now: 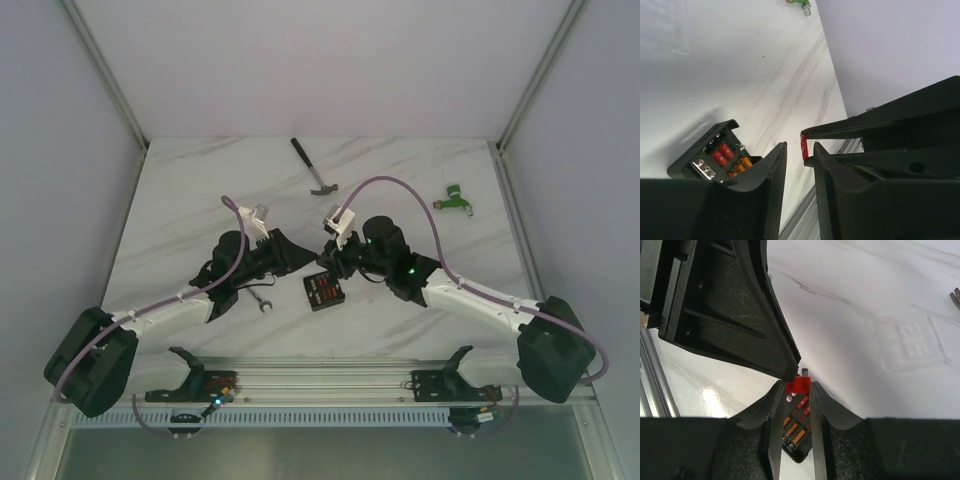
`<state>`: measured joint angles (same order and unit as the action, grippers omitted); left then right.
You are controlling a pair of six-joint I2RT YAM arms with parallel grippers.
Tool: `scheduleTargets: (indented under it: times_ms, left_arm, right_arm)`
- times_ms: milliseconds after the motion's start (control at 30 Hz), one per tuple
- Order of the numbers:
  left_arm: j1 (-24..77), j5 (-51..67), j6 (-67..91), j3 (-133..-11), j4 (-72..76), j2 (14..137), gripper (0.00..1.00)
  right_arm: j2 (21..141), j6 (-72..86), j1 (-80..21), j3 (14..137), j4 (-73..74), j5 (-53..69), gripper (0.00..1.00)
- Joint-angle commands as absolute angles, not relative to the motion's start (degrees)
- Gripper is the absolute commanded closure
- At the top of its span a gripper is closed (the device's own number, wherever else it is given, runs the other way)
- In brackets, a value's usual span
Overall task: Snap on the fuse box
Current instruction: Pick up the fuse from the center of the board.
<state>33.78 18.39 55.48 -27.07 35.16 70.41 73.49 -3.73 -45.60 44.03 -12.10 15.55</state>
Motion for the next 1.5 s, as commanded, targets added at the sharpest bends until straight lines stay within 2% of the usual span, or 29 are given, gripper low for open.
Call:
scheduleTargets:
  times_ms: [0,400,533,667,900,967,1033,1133,1300,1467]
  left_arm:
    - [34.36,19.6,56.68,-28.83,38.49,70.75,0.64]
    - [34.72,19.1,57.33,-28.6,38.58,71.01,0.8]
    - [34.85,18.91,57.51,-28.46,38.4,70.89,0.87]
    - [34.91,18.49,57.65,-28.33,38.49,70.23,1.0]
    - [34.89,15.09,56.77,-27.41,36.92,65.84,1.0]
    - [34.89,13.82,56.47,-27.21,36.21,64.24,1.0]
    - [34.9,12.99,57.13,-26.96,36.65,62.91,1.0]
    - [34.89,12.48,59.09,-25.91,39.21,61.19,1.0]
    - [35.1,12.19,63.63,-24.02,44.13,59.17,1.0]
    - [36.47,9.99,66.82,-22.36,47.59,56.67,1.0]
  right_arm:
    - [72.33,-4.62,-46.22,43.51,-14.71,16.94,0.82]
    - [72.24,-4.63,-46.41,42.85,-16.02,17.05,0.82]
    - [71.71,-4.5,-46.49,42.47,-16.71,17.05,0.82]
    - [70.89,-3.27,-46.49,41.86,-17.7,16.96,0.78]
    - [66.43,6.17,-46.49,39.15,-21.5,12.85,0.61]
    - [65.02,10.27,-46.49,37.61,-24.48,13.47,0.58]
    - [63.26,16.38,-46.49,35.15,-29.49,11.95,0.51]
    - [60.97,27.6,-46.49,30.28,-41.02,9.32,0.51]
    - [60.45,40.47,-46.58,23.71,-56.44,7.08,0.57]
    - [61.75,45.36,-46.72,22.46,-62.41,6.4,0.58]
